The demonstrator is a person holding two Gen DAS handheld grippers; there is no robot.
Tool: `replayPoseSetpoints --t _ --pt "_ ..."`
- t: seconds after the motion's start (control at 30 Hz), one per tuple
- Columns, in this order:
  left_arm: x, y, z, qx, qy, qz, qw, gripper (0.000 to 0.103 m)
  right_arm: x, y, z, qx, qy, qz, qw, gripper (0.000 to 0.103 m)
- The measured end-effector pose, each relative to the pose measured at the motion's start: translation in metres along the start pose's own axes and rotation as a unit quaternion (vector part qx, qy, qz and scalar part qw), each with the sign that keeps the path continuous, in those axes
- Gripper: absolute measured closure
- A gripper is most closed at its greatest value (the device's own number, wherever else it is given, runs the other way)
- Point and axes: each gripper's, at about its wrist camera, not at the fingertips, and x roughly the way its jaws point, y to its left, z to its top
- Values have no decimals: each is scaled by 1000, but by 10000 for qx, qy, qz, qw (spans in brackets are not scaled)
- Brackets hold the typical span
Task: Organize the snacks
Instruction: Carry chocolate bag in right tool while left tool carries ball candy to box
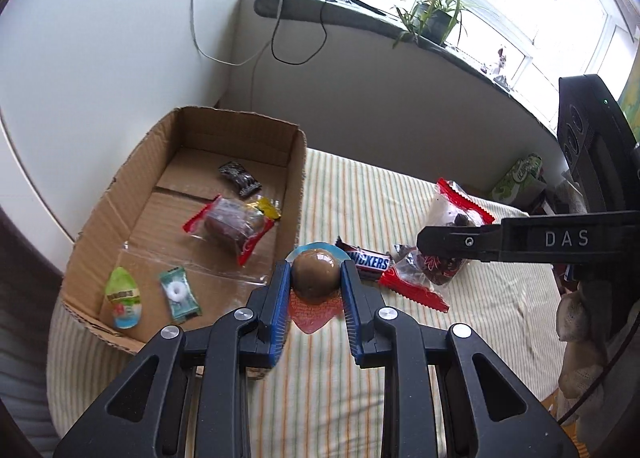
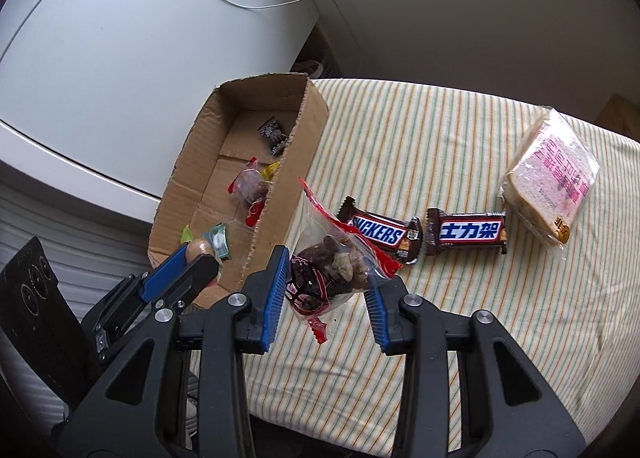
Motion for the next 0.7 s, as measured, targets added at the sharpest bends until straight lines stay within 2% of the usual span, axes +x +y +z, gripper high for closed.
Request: replayPoseSetpoints --t 0.3,0.7 --pt "-10 39 15 -181 -178 355 9990 79 18 46 5 -537 177 66 9984 65" --pt "-7 75 27 -335 -264 625 9971 79 44 88 13 -924 353 145 9950 65"
